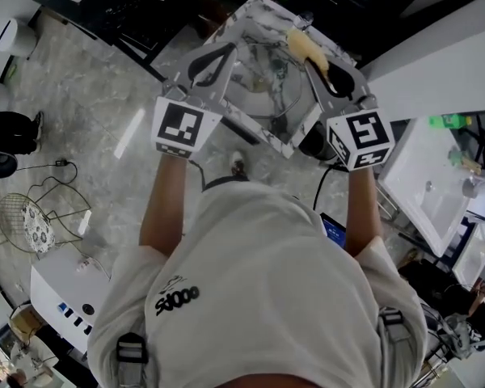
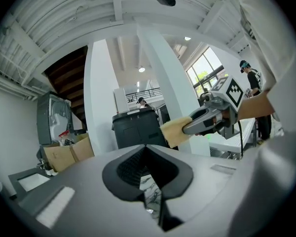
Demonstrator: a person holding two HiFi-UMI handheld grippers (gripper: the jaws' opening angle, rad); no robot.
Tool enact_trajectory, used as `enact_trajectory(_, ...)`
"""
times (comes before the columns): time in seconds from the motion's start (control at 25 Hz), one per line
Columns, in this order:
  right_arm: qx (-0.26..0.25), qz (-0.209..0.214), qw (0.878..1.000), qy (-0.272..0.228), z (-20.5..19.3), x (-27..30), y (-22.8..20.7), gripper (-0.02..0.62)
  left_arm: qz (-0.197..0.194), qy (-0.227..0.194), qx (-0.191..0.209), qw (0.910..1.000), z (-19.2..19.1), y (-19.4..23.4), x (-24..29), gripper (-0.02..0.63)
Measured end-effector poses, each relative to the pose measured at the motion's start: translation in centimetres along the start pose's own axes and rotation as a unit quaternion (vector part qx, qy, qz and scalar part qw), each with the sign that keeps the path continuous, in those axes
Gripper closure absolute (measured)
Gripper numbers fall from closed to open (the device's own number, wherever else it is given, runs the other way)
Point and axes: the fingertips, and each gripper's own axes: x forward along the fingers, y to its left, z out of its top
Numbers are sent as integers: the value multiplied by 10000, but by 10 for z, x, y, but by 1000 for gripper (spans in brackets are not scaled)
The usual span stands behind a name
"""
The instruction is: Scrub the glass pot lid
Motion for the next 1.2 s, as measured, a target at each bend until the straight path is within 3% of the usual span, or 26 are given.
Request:
enact_trajectory(0.36, 55, 28, 9994, 333, -11, 57, -8, 543, -124, 133, -195, 9996, -32, 40, 22, 595)
enact_trajectory(0.8, 293, 41, 9956, 885, -64, 113, -15, 543, -294, 530, -334, 9976, -72, 58, 43, 595)
enact_trajectory(1.2, 389, 430, 9900, 1284, -113, 144, -32, 543, 124, 1007, -616, 9929, -116, 62, 71, 595)
